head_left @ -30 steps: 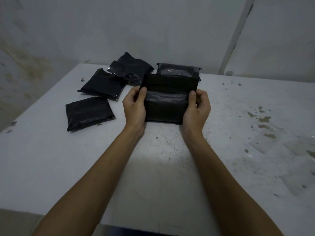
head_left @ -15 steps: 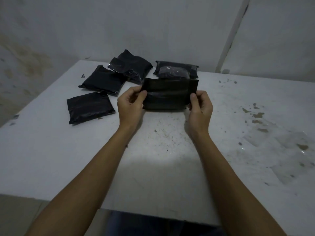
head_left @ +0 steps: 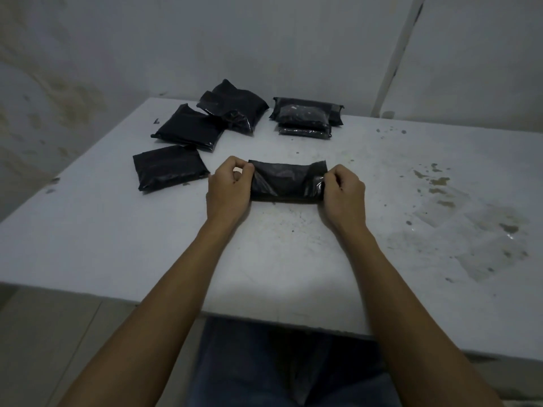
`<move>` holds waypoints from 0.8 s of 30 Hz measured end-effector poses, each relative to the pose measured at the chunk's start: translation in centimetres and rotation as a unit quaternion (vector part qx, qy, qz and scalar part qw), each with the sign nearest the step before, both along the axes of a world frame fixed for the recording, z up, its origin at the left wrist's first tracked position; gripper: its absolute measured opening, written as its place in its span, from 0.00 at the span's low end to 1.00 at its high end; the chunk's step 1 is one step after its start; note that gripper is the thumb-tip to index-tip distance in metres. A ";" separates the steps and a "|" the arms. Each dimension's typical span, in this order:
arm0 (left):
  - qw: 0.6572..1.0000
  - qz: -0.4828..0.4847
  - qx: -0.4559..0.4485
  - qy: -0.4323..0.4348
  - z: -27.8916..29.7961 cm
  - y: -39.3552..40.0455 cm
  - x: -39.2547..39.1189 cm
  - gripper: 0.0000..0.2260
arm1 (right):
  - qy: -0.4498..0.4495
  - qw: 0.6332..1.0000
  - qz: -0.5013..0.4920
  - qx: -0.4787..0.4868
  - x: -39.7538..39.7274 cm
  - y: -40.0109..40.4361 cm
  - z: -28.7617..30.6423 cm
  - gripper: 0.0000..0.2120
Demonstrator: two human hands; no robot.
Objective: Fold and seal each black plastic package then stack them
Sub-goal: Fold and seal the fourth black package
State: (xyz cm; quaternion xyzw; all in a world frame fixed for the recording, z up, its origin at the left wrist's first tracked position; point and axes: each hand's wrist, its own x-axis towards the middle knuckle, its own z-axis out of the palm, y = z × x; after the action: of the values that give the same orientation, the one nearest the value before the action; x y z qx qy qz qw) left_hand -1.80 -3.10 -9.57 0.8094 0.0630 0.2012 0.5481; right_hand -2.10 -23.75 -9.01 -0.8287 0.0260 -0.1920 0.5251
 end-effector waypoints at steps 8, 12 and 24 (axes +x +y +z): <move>0.992 0.067 0.102 0.045 0.3 -0.3 -1.1 0.12 | 0.015 0.998 -0.023 -0.062 -0.9 0.2 0.1 0.12; 0.983 0.094 0.154 0.039 0.2 -0.3 -0.9 0.12 | 0.017 0.995 -0.053 -0.082 -0.7 0.2 0.0 0.18; 0.966 0.088 0.234 0.063 -0.2 -0.1 -0.4 0.12 | 0.031 0.996 -0.058 -0.064 0.8 -0.5 0.0 0.15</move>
State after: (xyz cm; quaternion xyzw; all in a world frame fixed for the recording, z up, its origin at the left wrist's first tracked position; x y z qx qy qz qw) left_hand -2.24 -3.20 -9.77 0.9174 0.1195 0.2062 0.3188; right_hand -1.34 -24.22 -9.01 -0.8630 0.0783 -0.1976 0.4582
